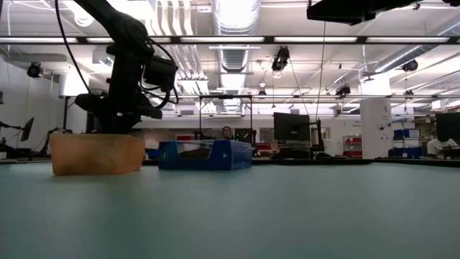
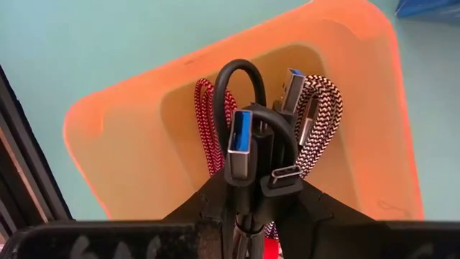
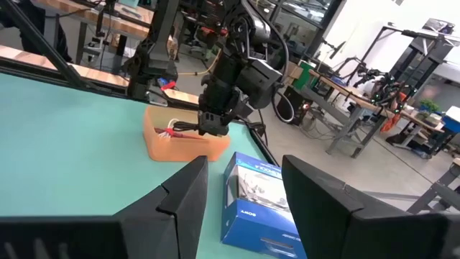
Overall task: Pick and place USB-C Cables
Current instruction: Put the black charger cable into the orange bin, then return to Home Position
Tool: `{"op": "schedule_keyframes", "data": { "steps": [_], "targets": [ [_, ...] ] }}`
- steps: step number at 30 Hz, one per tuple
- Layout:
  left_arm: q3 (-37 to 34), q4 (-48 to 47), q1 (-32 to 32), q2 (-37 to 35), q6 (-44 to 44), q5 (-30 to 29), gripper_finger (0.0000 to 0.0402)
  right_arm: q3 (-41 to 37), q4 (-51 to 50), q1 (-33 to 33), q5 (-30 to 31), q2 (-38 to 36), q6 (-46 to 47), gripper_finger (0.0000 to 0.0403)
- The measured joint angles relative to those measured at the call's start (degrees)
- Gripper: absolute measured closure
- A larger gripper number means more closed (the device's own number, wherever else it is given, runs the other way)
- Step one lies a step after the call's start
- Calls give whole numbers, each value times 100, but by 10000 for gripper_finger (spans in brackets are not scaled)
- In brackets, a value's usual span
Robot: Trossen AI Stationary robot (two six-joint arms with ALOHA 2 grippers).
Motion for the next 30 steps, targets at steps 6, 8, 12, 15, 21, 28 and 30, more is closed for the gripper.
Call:
{"op": "schedule_keyframes", "data": {
  "steps": [6,8,12,15,21,28,30],
  "targets": [
    [-33,-1,-2,0,-2,49,343,0,1,0,1,0,0,232],
    [-33,2,-2,0,-1,49,343,0,1,0,1,0,0,232],
    [-33,5,-2,0,1,51,340,0,1,0,1,0,0,232],
    [-33,5,-2,0,1,70,323,0,1,0,1,0,0,232],
    [-33,7,-2,-13,27,93,270,0,-3,0,4,0,0,232],
    [15,-50,-17,-178,380,117,243,0,-53,0,8,0,30,232],
    [83,-66,-33,-332,525,205,242,0,-60,0,11,0,49,232]
  ]
}}
